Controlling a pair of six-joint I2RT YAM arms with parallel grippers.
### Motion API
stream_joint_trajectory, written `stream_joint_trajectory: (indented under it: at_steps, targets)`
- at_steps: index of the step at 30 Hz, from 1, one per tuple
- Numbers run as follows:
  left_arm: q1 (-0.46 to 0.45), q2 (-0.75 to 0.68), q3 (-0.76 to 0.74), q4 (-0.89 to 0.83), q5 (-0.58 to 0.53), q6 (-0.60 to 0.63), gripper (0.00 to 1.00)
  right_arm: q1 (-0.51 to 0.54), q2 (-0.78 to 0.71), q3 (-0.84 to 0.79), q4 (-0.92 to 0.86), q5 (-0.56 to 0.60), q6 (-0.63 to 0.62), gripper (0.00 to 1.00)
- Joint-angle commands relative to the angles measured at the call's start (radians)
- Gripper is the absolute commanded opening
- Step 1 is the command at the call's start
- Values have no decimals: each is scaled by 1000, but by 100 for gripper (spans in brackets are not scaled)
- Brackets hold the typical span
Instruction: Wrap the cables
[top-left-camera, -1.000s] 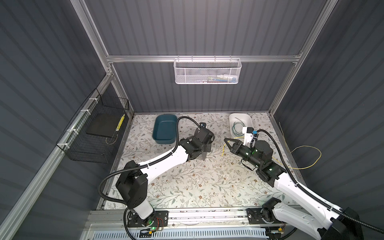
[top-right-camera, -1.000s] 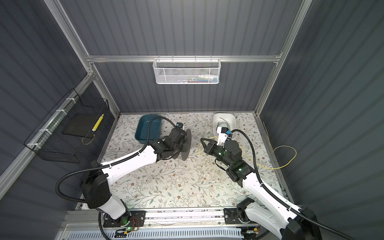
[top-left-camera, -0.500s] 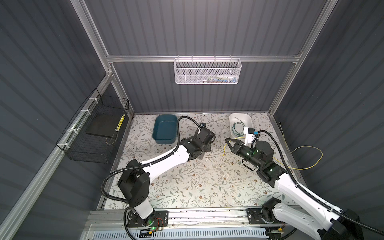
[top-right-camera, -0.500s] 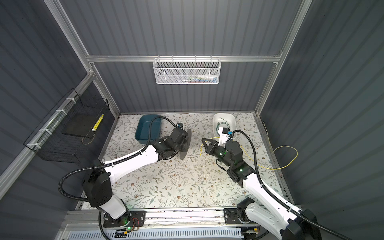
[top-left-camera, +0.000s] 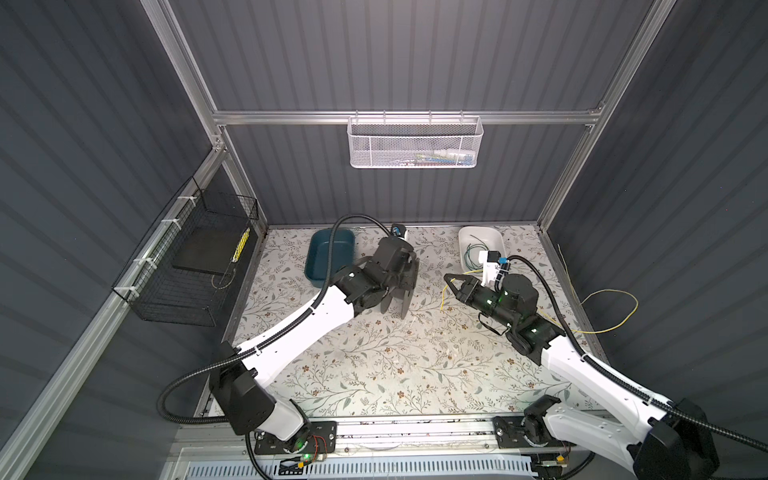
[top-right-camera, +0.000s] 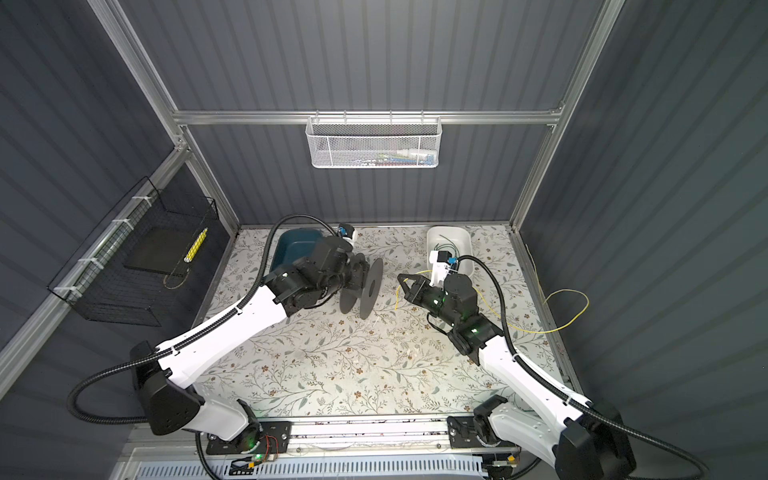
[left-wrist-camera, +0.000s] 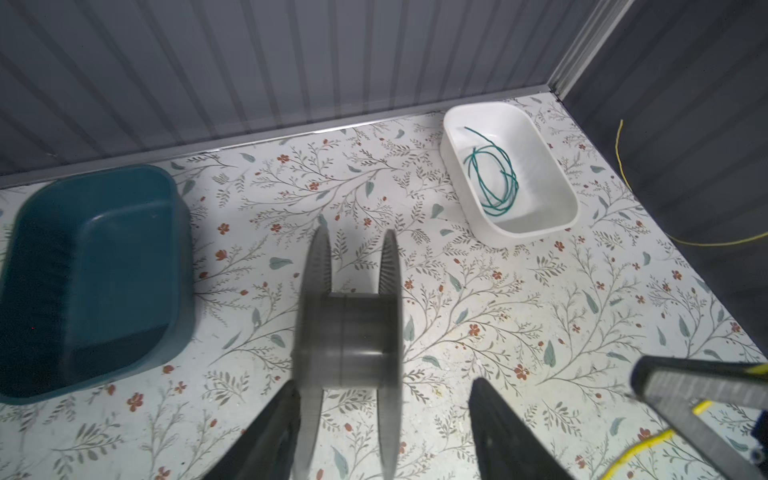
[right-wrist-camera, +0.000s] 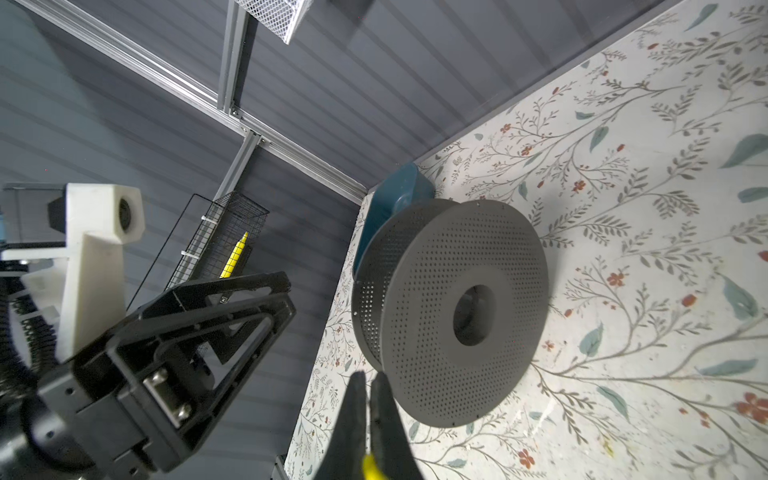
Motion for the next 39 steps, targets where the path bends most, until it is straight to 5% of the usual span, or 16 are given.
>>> stream_joint_trajectory:
  at_steps: [1,6,13,25,34,39]
  targets:
    - [105,-51,-104,15,167,62,68,17,55,85,75,-36,13,0]
    - [152,-107,-213,136,303,117,76,57,221,209,155,-48,44,0]
    - [253,-202,-401,413,511,44,81,101,449,372,205,-34,74,0]
    - [260,-214,-521,582,590,24,76,123,623,422,246,-20,133,0]
    - [261,-151,-534,609,480,67,70,132,668,428,263,-29,152,0]
    - [260,-107,-540,645,512,72,65,134,685,427,265,-29,156,0]
